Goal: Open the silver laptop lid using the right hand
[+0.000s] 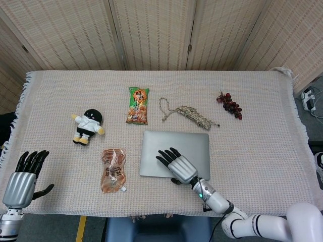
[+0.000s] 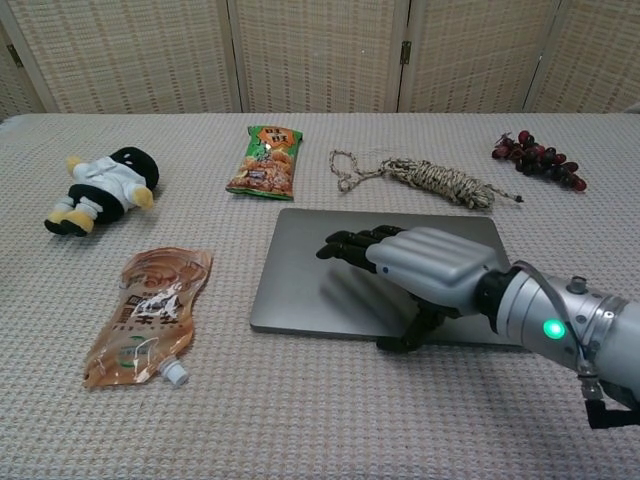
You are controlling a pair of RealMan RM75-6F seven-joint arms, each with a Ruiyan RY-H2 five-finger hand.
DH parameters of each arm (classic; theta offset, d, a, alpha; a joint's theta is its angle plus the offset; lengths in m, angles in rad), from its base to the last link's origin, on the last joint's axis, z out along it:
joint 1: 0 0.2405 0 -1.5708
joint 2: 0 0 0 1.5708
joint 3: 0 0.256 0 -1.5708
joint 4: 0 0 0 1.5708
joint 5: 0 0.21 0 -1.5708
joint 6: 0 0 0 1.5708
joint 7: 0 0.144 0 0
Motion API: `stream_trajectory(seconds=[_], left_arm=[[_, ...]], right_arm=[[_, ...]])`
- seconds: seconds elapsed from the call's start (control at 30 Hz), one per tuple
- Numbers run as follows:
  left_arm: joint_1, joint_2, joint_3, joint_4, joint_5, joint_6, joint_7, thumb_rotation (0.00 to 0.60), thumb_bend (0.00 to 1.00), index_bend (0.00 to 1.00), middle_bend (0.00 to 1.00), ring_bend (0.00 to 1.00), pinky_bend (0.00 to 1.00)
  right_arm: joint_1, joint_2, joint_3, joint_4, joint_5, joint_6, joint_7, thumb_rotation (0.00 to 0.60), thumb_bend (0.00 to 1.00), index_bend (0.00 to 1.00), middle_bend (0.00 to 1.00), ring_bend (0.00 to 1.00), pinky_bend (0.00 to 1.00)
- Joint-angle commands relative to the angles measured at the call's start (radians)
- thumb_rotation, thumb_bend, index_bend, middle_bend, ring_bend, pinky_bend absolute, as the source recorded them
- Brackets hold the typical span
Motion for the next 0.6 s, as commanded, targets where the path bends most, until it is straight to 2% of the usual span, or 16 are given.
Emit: stream_trajectory(seconds=[0.03, 0.27, 0.37, 0.43, 0.6], left_arm=[[-0.001, -0.001, 0.0, 0.001, -0.002, -0.003, 0.001, 0.6, 0.2, 0.11, 0.13, 0.12, 0.0], [-0.005, -0.007, -0.001, 0.007, -0.004, -0.009, -0.002, 0.6, 0.2, 0.11, 0.13, 0.12, 0.0], [-0.007, -0.008, -0.001, 0.01, -0.006, -0.012, -0.003, 0.6, 0.2, 0.11, 0.13, 0.12, 0.0], [-0.007, -0.009, -0.002, 0.011, -0.006, -0.012, -0.004, 0.6, 0.2, 0.11, 0.13, 0.12, 0.0], [-0.011, -0.014, 0.0, 0.017, -0.003, -0.018, -0.006, 0.6, 0.2, 0.11, 0.13, 0.12, 0.0]], right_arm=[[0.003, 0.003, 0.0, -0.001, 0.007, 0.0, -0.005, 0.6, 0.31, 0.0, 0.0, 0.0, 0.0], [0.012, 0.002, -0.001, 0.003, 0.024, 0.0, -0.01, 0.6, 0.31, 0.0, 0.0, 0.0, 0.0], [0.016, -0.001, -0.003, 0.008, 0.027, 0.002, -0.014, 0.6, 0.39, 0.0, 0.0, 0.0, 0.0], [0.019, -0.002, -0.004, 0.008, 0.027, 0.004, -0.019, 0.6, 0.48, 0.0, 0.0, 0.0, 0.0], [0.027, -0.002, -0.004, 0.005, 0.031, 0.008, -0.041, 0.6, 0.57, 0.0, 0.0, 0.0, 0.0]])
